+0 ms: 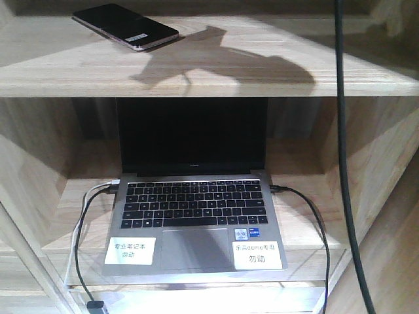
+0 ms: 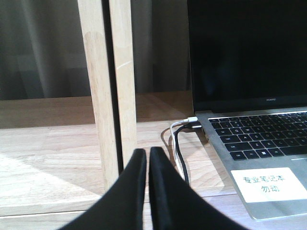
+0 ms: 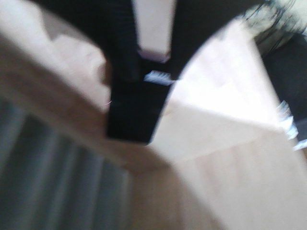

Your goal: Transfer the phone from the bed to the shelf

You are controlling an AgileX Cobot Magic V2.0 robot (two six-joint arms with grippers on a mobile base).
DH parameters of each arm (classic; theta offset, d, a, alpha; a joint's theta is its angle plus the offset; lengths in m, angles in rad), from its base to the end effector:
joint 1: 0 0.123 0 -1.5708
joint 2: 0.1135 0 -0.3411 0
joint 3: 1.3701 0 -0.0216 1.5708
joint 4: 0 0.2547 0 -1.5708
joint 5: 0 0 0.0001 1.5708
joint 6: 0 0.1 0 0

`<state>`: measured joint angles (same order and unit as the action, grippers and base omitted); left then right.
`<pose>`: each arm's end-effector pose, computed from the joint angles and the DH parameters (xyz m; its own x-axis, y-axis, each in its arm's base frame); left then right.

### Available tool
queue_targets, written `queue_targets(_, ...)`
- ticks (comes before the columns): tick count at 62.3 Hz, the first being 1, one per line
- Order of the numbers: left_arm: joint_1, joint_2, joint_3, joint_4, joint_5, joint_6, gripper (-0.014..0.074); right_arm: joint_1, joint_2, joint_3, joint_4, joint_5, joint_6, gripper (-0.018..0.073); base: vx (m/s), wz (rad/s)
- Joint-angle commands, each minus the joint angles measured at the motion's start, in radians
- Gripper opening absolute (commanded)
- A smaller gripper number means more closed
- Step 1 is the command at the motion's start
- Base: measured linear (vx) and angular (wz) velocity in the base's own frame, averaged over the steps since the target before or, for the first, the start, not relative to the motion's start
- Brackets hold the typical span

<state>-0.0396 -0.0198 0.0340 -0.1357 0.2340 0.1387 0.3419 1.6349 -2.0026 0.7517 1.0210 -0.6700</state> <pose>0.0114 -0.0036 0.1791 -0.1577 0.0129 -0.9874 0.0716 0.9974 0.0016 0.3138 0.1735 0.5570 -0.2079 -0.2586 -0.9433 -0.8378 0.5448 0.0353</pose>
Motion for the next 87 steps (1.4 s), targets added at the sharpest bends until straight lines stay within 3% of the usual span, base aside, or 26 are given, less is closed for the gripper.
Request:
queue_targets(1,0.001,-0.005,0.002,-0.010,-0.071,-0.004,0.0001,-0.003,-0.048,-0.032,0.008,-0.033,0.012,-0.0013,0.00,0.00)
queue_targets(87,0.001,-0.005,0.002,-0.010,-0.071,-0.004,0.0001,-0.003,-0.062,-0.032,-0.037,-0.112,0.082,-0.0004,0.00,0.00)
